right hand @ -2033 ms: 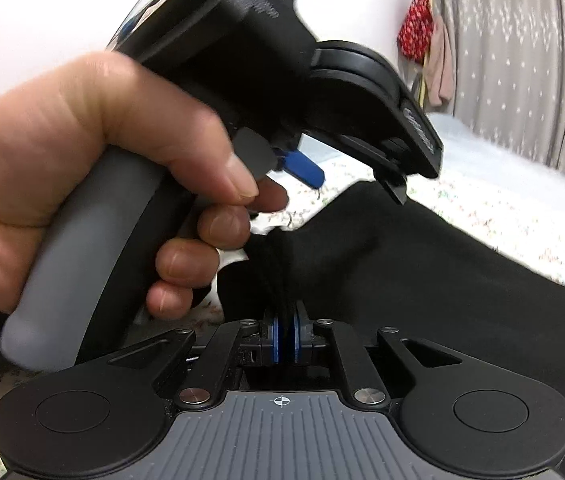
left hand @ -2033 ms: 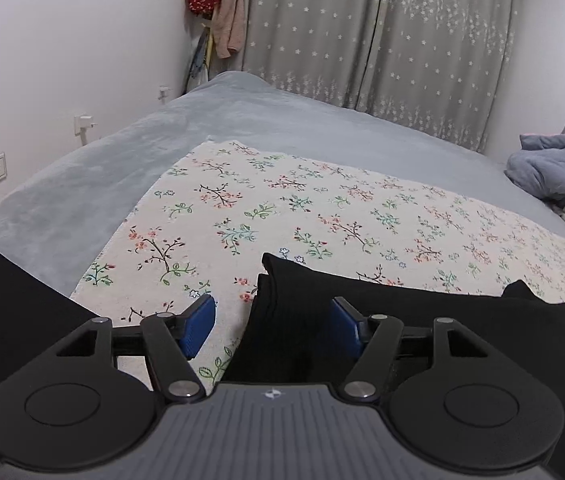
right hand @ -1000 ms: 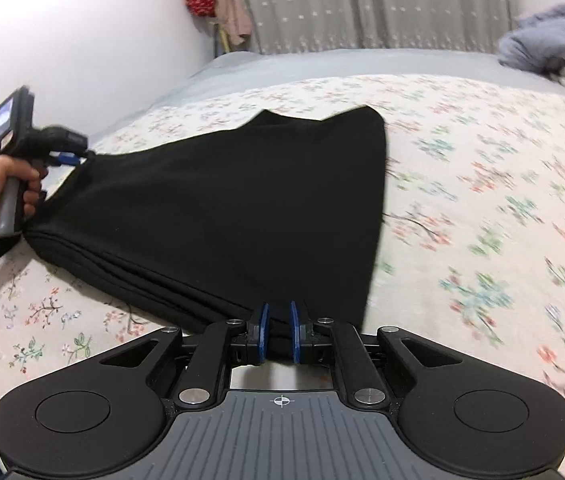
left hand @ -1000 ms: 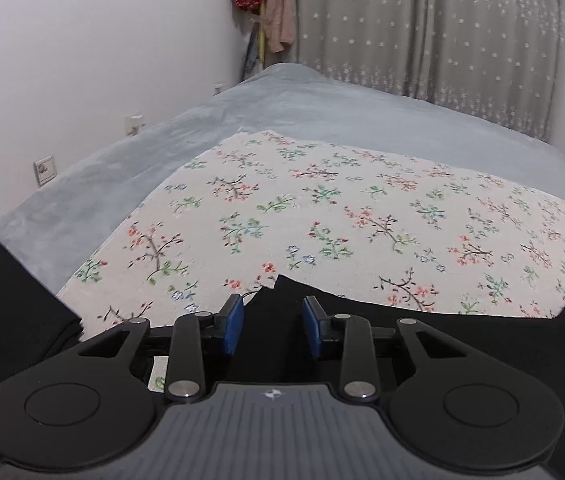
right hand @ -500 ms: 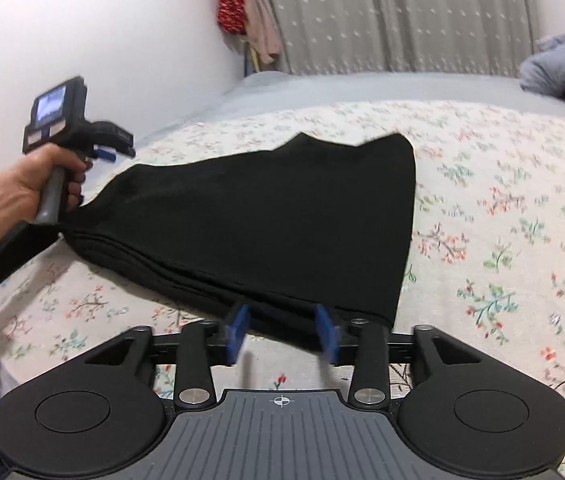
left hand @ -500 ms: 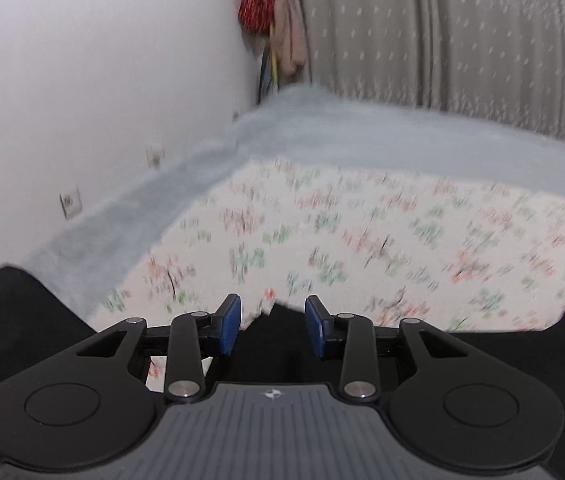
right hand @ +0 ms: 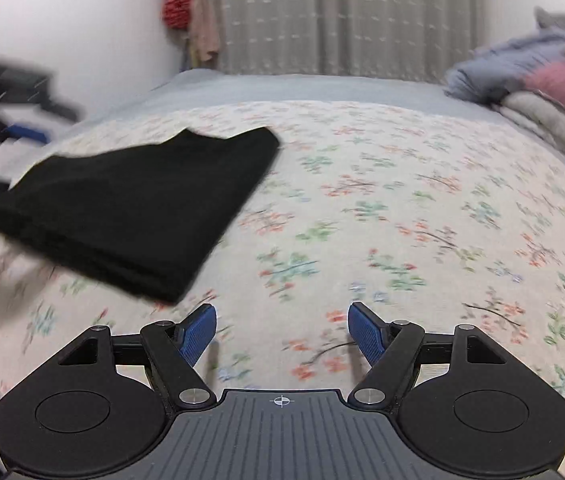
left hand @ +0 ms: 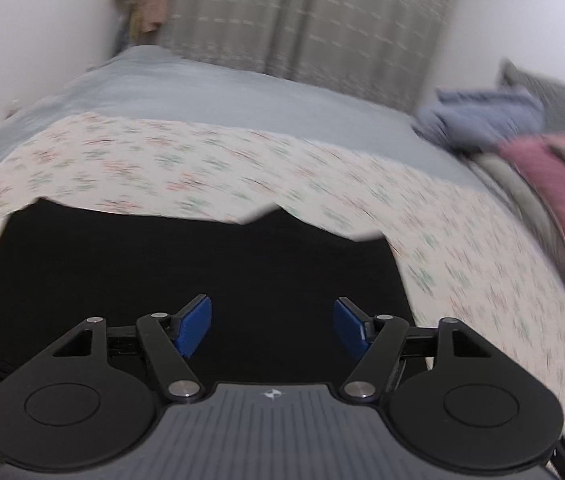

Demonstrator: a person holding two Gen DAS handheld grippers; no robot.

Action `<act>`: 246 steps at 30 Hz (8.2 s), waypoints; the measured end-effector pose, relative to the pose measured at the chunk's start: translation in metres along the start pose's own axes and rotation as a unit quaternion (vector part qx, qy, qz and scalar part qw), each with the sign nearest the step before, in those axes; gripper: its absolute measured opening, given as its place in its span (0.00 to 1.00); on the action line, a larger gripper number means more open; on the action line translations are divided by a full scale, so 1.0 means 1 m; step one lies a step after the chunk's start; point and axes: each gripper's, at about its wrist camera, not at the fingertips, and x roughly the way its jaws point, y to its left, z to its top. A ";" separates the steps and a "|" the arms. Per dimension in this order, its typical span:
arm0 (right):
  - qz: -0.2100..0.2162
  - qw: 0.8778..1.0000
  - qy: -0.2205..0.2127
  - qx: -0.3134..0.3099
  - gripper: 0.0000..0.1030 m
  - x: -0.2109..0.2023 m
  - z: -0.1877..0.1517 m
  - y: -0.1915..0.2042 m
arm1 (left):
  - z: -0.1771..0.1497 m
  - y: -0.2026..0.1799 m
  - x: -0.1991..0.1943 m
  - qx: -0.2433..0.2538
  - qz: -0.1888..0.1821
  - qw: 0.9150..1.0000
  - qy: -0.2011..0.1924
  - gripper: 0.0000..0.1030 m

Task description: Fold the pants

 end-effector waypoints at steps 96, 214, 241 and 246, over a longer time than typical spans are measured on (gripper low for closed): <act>0.189 0.933 -0.062 0.301 0.09 0.081 0.001 0.013 | -0.021 -0.041 0.055 0.100 -0.026 0.994 0.045 0.84; 0.022 0.993 -0.115 -0.009 0.08 -0.090 0.032 -0.046 | 0.062 -0.264 0.112 0.096 -0.093 0.989 0.068 0.07; 0.057 0.984 -0.136 -0.097 0.08 -0.058 0.045 0.057 | 0.070 -0.131 0.086 0.052 -0.098 0.993 0.035 0.05; 0.079 0.983 -0.132 -0.105 0.08 -0.049 0.045 0.076 | 0.071 -0.093 0.080 0.048 -0.088 0.994 0.033 0.05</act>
